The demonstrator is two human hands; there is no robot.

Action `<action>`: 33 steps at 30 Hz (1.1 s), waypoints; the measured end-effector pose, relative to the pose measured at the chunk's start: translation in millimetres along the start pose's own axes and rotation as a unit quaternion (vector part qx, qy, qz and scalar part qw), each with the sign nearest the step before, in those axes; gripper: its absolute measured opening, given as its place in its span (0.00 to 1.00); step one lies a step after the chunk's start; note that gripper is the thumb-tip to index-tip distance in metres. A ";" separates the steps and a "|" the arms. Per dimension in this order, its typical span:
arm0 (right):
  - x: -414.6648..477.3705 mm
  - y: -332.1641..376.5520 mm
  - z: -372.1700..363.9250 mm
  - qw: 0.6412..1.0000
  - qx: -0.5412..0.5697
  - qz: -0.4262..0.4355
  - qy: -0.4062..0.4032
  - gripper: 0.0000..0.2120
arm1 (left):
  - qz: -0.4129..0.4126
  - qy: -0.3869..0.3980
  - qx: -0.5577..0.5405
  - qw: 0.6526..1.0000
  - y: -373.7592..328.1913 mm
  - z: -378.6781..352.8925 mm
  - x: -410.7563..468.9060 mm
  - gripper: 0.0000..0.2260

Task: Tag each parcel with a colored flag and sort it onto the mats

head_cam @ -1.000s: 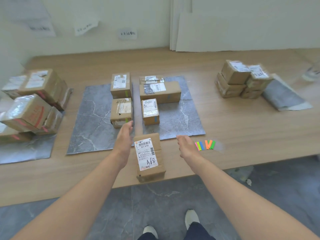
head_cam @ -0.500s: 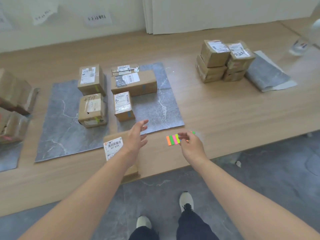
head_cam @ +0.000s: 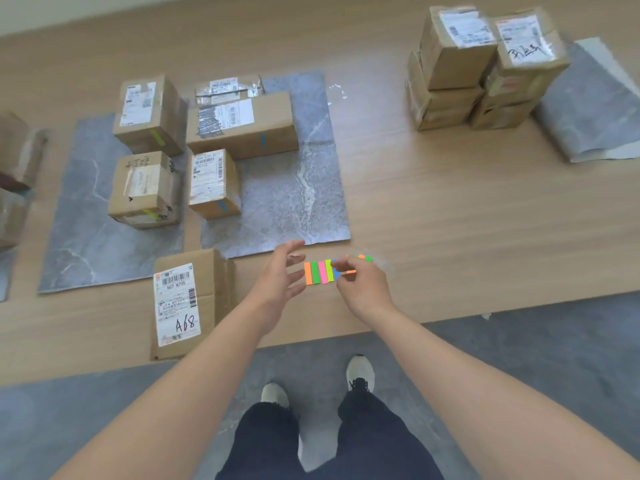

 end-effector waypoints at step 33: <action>85.5 4.7 -0.3 0.898 -0.354 0.166 0.204 0.08 | 0.017 0.103 0.603 0.791 21.0 13.4 47.6 0.23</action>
Point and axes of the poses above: each hand's wrist, its own x-axis towards the middle knuckle, its own z-axis out of the back of the hand, y = z × x, the point moved 2 cm from there along x, towards the middle knuckle, and after that the axes turned 11 degrees about y, right-handed, at the moved point
